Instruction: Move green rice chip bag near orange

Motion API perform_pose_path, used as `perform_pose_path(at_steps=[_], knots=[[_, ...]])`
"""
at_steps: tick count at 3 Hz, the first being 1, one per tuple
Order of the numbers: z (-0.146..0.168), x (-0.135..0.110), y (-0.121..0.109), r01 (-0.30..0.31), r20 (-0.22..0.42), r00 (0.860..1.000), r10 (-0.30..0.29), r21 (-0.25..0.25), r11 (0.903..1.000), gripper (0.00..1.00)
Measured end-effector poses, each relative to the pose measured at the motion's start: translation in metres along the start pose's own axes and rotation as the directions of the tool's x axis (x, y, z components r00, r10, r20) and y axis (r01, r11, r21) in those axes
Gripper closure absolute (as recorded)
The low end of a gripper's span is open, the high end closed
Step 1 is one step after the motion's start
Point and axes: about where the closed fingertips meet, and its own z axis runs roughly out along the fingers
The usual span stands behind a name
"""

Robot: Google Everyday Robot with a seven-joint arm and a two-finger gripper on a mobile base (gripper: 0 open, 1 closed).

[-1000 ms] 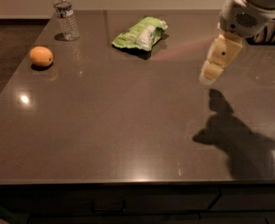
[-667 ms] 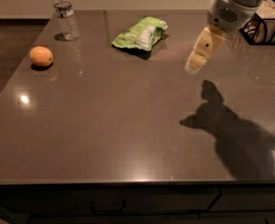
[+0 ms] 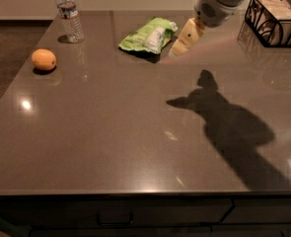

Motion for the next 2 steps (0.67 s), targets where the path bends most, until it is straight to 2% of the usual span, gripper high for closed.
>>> perform_pose_path(at_steps=[1, 2], knots=[[0.026, -0.025, -0.015, -0.084, 0.029, 0.996, 0.084, 0.025, 0.9961, 0.0], [0.055, -0.047, -0.028, -0.176, 0.039, 0.984, 0.174, 0.074, 0.9816, 0.0]])
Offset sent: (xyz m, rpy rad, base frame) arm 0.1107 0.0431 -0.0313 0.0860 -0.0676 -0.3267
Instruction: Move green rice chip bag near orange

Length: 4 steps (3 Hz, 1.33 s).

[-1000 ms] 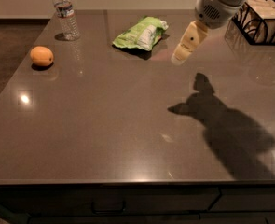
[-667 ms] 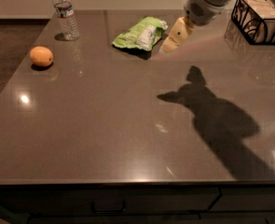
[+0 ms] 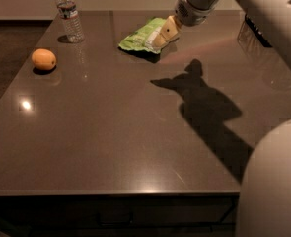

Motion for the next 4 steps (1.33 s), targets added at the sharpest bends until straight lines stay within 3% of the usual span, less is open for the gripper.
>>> perform_pose_path(at_steps=[1, 2, 4], knots=[[0.033, -0.018, -0.004, -0.071, 0.013, 0.997, 0.071, 0.052, 0.9961, 0.0], [0.064, -0.036, -0.003, -0.118, 0.019, 0.993, 0.117, 0.07, 0.9906, 0.0], [0.124, -0.062, 0.007, -0.174, -0.009, 0.985, 0.174, 0.045, 0.9838, 0.0]])
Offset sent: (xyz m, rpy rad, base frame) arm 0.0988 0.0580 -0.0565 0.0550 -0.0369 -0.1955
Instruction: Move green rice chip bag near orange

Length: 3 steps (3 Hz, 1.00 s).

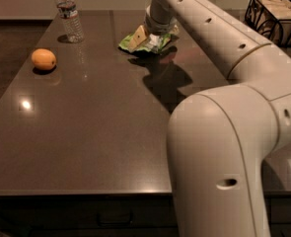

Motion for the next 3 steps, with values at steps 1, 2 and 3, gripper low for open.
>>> perform_pose_path(at_steps=[1, 2, 3], knots=[[0.0216, -0.0014, -0.01, -0.03, -0.022, 0.999, 0.03, -0.007, 0.9995, 0.0], [0.0234, -0.0026, -0.0145, -0.025, -0.018, 1.0, 0.025, -0.026, 0.9994, 0.2], [0.0177, -0.0072, -0.0108, 0.011, -0.004, 1.0, -0.012, -0.055, 0.9984, 0.43]])
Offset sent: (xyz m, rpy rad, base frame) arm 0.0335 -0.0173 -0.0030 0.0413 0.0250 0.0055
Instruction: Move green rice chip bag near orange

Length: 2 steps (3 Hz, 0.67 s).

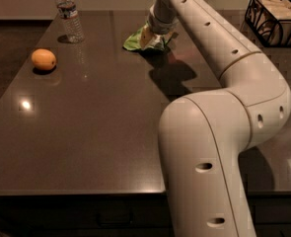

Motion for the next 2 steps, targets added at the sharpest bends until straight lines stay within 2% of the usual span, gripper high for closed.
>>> perform_pose_path(at_steps=[1, 2], knots=[[-0.006, -0.002, 0.013, 0.078, -0.006, 0.997, -0.079, -0.029, 0.9965, 0.66], [-0.013, -0.005, 0.037, 0.185, -0.002, 0.983, -0.186, -0.08, 0.9795, 0.88]])
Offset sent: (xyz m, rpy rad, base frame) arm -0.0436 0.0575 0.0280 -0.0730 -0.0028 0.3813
